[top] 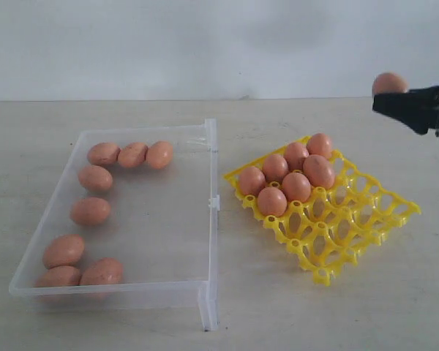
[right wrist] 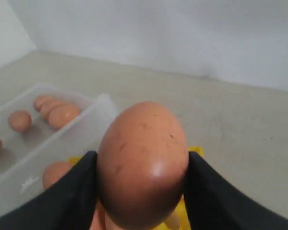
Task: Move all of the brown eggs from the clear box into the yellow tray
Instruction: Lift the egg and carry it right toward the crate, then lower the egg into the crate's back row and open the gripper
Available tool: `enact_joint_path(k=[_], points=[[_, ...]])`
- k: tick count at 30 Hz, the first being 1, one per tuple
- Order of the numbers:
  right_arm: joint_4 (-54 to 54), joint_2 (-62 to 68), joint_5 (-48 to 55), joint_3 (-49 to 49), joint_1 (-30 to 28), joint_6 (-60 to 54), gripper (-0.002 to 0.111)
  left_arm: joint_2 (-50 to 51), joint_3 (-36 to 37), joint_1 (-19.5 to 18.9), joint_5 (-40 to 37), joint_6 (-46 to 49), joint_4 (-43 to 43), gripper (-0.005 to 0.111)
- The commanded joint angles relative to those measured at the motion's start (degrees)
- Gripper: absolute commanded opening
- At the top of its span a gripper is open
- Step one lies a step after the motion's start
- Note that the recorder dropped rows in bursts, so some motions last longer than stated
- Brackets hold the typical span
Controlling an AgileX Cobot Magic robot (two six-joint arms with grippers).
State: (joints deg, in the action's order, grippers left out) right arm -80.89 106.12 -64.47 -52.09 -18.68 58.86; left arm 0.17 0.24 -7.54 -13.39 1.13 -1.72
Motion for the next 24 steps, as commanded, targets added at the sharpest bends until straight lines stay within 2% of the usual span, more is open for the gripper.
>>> enact_joint_path(k=[1,8,17,24], points=[[-5.0,8.4,-1.9,-5.3,0.6,-0.3,0.000,-0.2,-0.2,0.2,0.1,0.0,-0.3,-0.004],[-3.5,14.3,-1.9,-6.9,1.1,-4.0,0.000,-0.2,-0.2,0.2,0.1,0.0,-0.3,-0.004],[-2.7,18.1,1.5,-10.0,6.6,-9.1,0.000,-0.2,-0.2,0.2,0.1,0.0,-0.3,-0.004],[-1.2,18.1,2.3,-10.8,6.6,-9.5,0.000,-0.2,-0.2,0.2,0.1,0.0,-0.3,-0.004]])
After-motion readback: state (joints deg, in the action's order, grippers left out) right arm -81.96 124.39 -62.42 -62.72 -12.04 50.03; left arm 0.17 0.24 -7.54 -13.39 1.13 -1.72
